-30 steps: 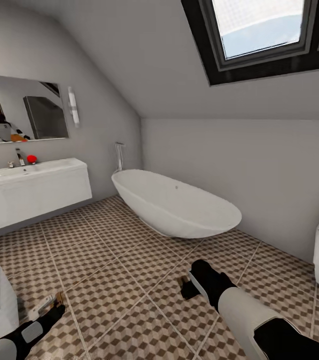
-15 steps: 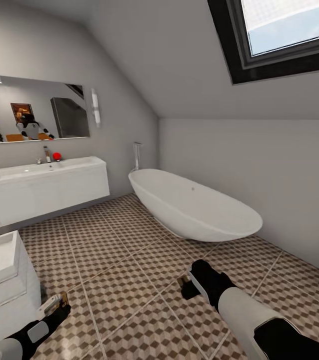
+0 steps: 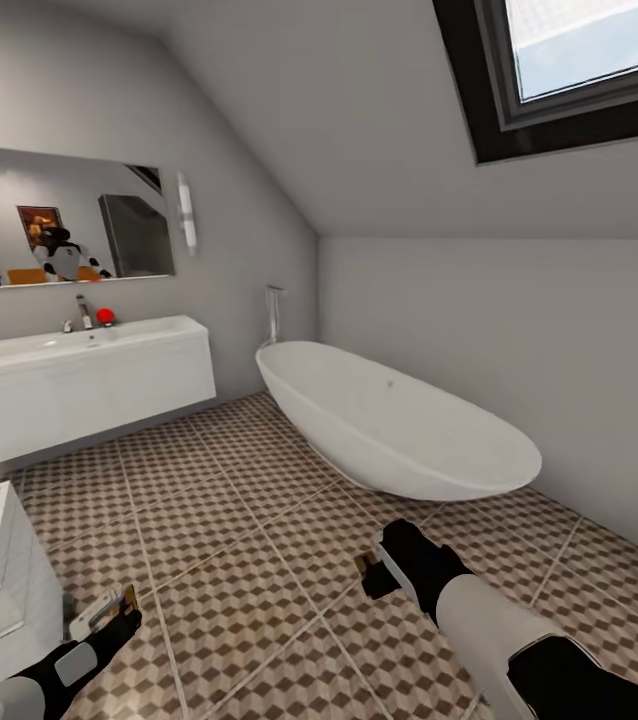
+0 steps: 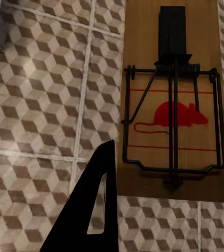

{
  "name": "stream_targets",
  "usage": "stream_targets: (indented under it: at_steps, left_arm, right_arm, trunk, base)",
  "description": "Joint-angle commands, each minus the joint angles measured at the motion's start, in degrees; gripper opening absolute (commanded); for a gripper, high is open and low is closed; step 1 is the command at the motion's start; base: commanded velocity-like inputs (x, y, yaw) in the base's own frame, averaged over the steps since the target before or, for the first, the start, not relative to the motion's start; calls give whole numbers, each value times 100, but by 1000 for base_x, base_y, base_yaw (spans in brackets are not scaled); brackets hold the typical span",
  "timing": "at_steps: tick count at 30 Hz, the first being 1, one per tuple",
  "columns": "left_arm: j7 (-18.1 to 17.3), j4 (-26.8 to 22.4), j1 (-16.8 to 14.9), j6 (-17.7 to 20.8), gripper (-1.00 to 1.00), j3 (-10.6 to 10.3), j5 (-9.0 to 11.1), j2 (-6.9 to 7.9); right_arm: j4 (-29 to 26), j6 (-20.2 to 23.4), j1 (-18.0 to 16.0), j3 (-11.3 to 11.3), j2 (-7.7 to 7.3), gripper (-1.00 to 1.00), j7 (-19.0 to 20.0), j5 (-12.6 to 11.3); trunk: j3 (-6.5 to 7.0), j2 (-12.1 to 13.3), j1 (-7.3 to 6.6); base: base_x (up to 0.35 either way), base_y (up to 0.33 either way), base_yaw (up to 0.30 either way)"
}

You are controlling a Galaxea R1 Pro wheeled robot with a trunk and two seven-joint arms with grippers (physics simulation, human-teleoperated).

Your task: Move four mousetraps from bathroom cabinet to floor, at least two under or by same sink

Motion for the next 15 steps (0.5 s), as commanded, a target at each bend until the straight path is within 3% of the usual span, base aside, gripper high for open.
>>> stream_targets:
  at_steps: [1,10,15]
  left_arm:
    - [-19,6,-3,1,-100,4,15,2]
    - [-20,7,-7,38,-100,10,29,3]
    - [-20,7,-7,49,-100,8,31,3]
  right_arm:
    - [-6,28,-4,20,-4,-100,5,-7]
    - [-6,28,-4,19,-8,-100,8,-15]
    - [-6,28,-4,15,-9,-100,9,-16]
  trunk:
    - [-6,-3,3]
    - [-6,-3,3]
    - [-6,-3,3]
  base:
    - [322,0,0]
    - [322,0,1]
    - [322,0,138]
